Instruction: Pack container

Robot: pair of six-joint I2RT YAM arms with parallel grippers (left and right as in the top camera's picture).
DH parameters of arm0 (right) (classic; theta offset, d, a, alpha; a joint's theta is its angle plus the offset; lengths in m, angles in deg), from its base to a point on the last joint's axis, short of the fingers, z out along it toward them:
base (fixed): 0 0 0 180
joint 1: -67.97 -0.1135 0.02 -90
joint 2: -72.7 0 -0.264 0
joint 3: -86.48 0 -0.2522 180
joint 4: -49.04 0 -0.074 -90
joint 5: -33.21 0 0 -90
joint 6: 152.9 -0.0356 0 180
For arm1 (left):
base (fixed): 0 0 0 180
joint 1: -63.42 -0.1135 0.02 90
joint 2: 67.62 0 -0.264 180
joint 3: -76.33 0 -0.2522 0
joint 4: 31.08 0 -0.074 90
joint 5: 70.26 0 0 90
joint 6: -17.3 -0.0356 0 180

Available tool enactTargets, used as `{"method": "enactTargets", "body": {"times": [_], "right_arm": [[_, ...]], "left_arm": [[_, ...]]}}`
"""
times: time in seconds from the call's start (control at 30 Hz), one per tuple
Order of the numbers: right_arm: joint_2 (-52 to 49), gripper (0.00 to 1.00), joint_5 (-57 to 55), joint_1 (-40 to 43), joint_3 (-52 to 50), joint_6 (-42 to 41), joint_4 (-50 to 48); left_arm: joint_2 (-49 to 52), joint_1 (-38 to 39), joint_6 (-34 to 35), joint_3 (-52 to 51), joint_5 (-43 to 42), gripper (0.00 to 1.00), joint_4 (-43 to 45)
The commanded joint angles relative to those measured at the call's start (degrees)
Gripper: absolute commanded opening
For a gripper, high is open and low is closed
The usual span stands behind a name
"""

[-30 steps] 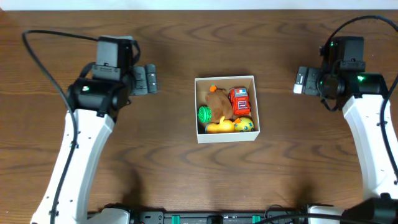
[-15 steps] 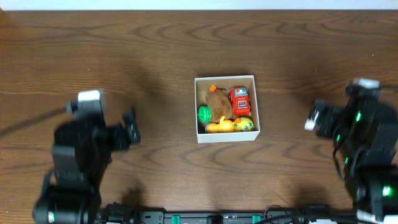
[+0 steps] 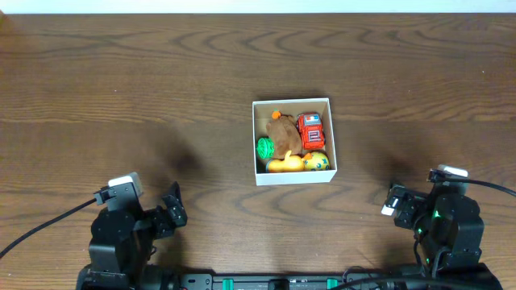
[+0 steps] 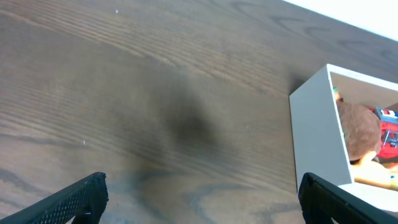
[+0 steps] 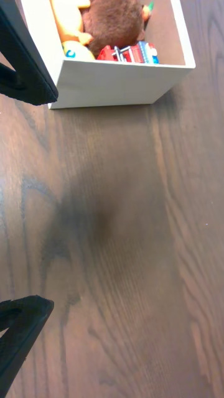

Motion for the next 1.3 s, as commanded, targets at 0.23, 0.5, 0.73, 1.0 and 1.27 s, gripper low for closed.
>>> {"method": "enactTargets", "body": {"times": [0.23,0.5,0.73,1.0,1.27], "right_arm": [[0.3,0.99,3.2,-0.9,-0.6,-3.4,1.6],[0.3,0.99,3.2,-0.9,-0.6,-3.4,1.8],[1.0,0.99,0.7,-1.0,-1.4,-1.8,-0.4],[14.7,0.99,11.7,0.5,-14.6,14.1,-18.8],[23.6,0.99,14.8,1.5,-26.4,18.8,-39.9]], "left_arm": [[0.3,-0.1,1.1,-0.1,-0.6,0.98,-0.5],[0.3,-0.1,1.1,-0.1,-0.6,0.98,-0.5],[0.3,-0.1,1.1,-0.1,-0.6,0.98,-0.5],[0.3,-0.1,1.1,-0.1,-0.6,0.98,-0.5],[0.3,-0.1,1.1,-0.1,-0.6,0.98,-0.5]]}}
